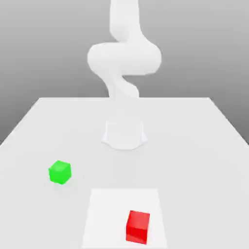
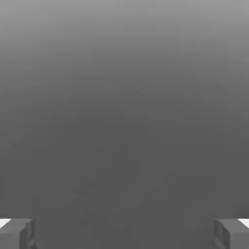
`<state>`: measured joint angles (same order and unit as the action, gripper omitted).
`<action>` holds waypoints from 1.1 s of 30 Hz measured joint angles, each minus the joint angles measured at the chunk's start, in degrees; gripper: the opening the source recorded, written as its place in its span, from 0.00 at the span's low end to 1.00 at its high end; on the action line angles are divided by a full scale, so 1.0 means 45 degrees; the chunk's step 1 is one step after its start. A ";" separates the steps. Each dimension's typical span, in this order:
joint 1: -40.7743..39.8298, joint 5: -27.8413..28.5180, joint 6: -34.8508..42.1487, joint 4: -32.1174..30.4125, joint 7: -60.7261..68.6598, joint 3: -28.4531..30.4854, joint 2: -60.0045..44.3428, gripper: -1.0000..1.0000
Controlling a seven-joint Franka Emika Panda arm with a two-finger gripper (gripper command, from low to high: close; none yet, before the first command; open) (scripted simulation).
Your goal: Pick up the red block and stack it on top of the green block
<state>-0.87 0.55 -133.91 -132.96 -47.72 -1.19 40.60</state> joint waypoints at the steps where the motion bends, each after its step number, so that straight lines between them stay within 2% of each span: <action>1: -0.0085 0.0051 -0.0204 -0.0113 -0.0179 -0.0114 -0.0502 0.50; 16: -0.0705 0.0850 -0.3027 -0.1683 -0.2735 -0.1132 -0.7474 0.50; 24: -0.0536 0.0627 -0.4602 -0.2475 -0.3591 -0.1239 -1.1117 0.50; 29: -0.0143 0.1042 -0.6404 -0.2236 -0.3989 -0.0774 -1.3421 0.50; 30: -0.0073 0.1058 -0.6605 -0.2201 -0.4001 -0.0698 -1.3661 0.00; 33: -0.0076 0.1064 -0.6610 -0.2201 -0.4007 -0.0699 -1.3661 0.00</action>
<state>-1.21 5.33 -163.65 -142.87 -65.75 -4.33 -20.87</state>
